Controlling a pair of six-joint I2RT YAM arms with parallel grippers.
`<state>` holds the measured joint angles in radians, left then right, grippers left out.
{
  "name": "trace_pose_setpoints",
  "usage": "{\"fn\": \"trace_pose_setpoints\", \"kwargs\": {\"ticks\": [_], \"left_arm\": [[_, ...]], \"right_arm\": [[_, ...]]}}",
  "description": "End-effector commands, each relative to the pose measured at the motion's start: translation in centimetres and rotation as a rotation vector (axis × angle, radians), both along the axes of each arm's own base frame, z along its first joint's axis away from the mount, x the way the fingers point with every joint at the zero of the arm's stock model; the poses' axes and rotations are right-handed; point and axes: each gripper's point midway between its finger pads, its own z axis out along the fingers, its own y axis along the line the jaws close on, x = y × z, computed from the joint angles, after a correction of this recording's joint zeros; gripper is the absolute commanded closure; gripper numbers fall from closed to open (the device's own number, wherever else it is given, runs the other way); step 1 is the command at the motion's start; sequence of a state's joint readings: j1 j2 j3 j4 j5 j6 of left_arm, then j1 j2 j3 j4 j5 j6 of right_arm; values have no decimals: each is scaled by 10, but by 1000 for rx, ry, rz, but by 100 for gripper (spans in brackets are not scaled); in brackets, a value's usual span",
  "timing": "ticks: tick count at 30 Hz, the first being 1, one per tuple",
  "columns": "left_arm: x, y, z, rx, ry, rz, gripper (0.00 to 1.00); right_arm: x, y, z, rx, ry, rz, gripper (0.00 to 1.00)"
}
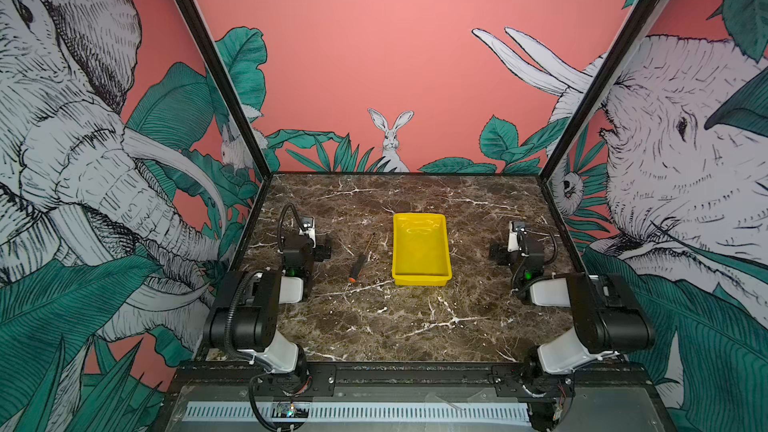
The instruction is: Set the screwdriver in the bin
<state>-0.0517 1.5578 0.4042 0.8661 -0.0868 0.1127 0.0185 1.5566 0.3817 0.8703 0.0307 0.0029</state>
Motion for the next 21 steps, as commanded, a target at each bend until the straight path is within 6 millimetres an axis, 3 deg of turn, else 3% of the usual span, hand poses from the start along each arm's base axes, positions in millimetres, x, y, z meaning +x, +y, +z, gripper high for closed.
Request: {"fn": "trace_pose_setpoints", "kwargs": {"ticks": [1, 21], "left_arm": [[2, 0, 5, -6, -13, 1, 0], [3, 0, 6, -5, -15, 0, 0]], "right_arm": [[5, 5, 16, -4, -69, 32, 1], [-11, 18, 23, -13, -160, 110, 1]]}}
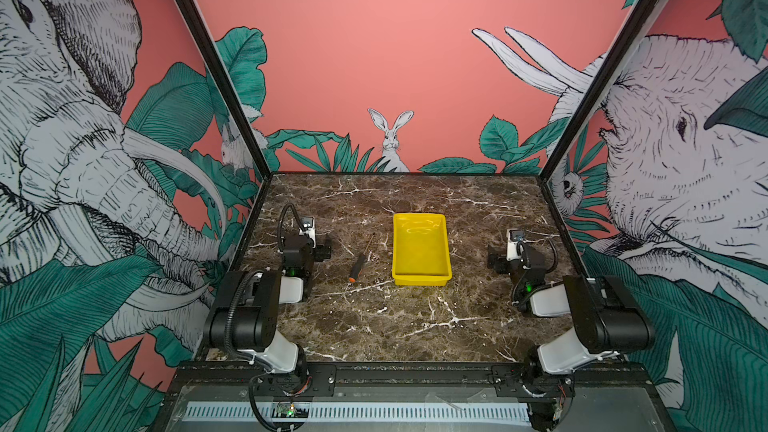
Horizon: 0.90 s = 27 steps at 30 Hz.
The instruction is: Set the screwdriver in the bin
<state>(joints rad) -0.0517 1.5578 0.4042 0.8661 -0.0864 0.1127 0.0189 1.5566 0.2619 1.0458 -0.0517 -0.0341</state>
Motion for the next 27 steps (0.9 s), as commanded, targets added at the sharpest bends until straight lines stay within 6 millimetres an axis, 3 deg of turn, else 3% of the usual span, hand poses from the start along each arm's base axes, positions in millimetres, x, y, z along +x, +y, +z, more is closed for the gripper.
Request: {"fn": "trace_pose_setpoints", "kwargs": {"ticks": [1, 6, 9, 12, 19, 22, 25, 27], "left_arm": [[3, -1, 6, -6, -15, 0, 0], [2, -1, 5, -6, -13, 0, 0], [2, -1, 6, -6, -14, 0, 0], [2, -1, 5, -5, -13, -1, 0], [4, -6, 16, 2, -15, -36, 0], [-2, -3, 33, -34, 86, 12, 0], [-14, 5, 55, -183, 216, 144, 0], [-23, -8, 63, -299, 317, 136, 0]], "right_arm": [[9, 4, 27, -5, -107, 22, 1], [5, 10, 28, -4, -124, 56, 1], [16, 11, 27, -5, -81, 67, 1], [28, -13, 18, 24, 18, -62, 1], [27, -16, 21, 30, -1, -86, 1], [26, -17, 33, 27, 17, -86, 1], [24, -17, 50, 38, 85, -92, 1], [24, -15, 72, 103, 111, -109, 1]]}}
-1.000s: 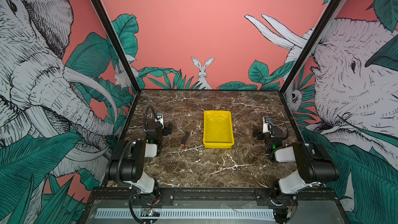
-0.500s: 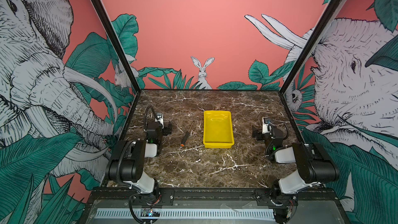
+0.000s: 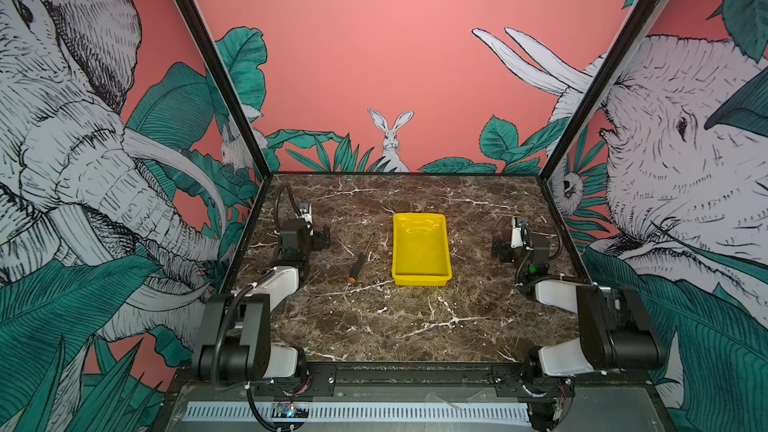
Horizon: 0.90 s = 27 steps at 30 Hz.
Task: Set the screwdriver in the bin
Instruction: 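Move the left gripper over the black-and-orange screwdriver handle while the right arm lifts forward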
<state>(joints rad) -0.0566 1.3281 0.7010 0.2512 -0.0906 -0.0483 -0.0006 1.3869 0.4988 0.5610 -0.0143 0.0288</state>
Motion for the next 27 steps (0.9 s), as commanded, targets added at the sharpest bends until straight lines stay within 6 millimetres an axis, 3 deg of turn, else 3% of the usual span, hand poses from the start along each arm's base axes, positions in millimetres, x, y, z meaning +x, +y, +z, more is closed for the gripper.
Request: {"fn": "trace_pose_setpoints", "kwargs": {"ticks": [1, 5, 8, 11, 14, 17, 27], "left_arm": [[-37, -18, -13, -207, 268, 30, 0], [-58, -61, -16, -193, 369, -95, 0], [-72, -94, -25, -131, 455, -210, 0], [-86, -112, -43, -112, 559, -269, 0], [-100, -120, -62, -115, 627, -312, 0], [-111, -112, -74, -68, 661, -315, 1], [-117, -113, -83, -60, 704, -319, 12]], "right_arm": [[-2, 3, 39, 99, 43, -31, 1], [-12, 28, 73, 233, 99, 39, 1], [-29, 55, 82, 248, 202, 125, 1], [-52, 80, 89, 247, 273, 188, 1], [-66, 89, 98, 172, 296, 232, 1], [-62, 89, 97, 98, 283, 229, 1], [-51, 105, 80, 173, 313, 268, 1]]}}
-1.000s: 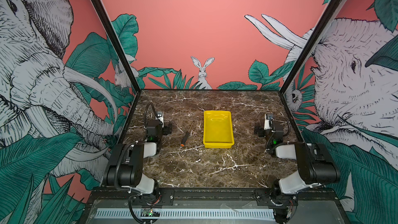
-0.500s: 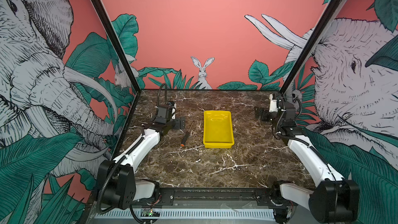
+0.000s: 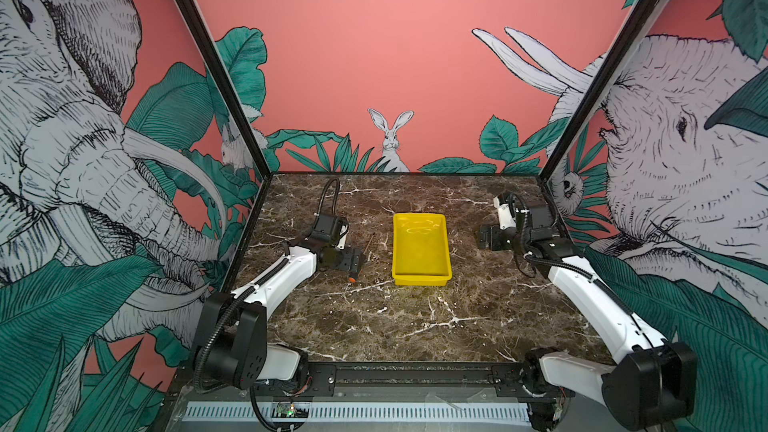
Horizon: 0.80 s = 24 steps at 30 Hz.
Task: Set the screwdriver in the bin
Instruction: 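Move the left gripper over the black-and-orange screwdriver handle while the right arm lifts forward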
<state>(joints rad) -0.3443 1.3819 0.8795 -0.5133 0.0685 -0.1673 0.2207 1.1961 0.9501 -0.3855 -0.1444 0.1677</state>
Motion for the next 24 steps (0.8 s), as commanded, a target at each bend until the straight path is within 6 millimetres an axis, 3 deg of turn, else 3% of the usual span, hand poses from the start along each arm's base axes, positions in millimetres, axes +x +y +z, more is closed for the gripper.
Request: {"fn": "trace_pose_setpoints", "kwargs": {"ticks": [1, 16, 24], "left_arm": [[-10, 1, -7, 21, 44, -15, 15], [-16, 7, -23, 99, 81, -6, 25], [-19, -4, -29, 76, 101, -28, 25]], "right_arm": [[0, 5, 5, 25, -14, 11, 1], [1, 6, 3, 38, -17, 10, 1], [-1, 7, 4, 42, -10, 12, 1]]}}
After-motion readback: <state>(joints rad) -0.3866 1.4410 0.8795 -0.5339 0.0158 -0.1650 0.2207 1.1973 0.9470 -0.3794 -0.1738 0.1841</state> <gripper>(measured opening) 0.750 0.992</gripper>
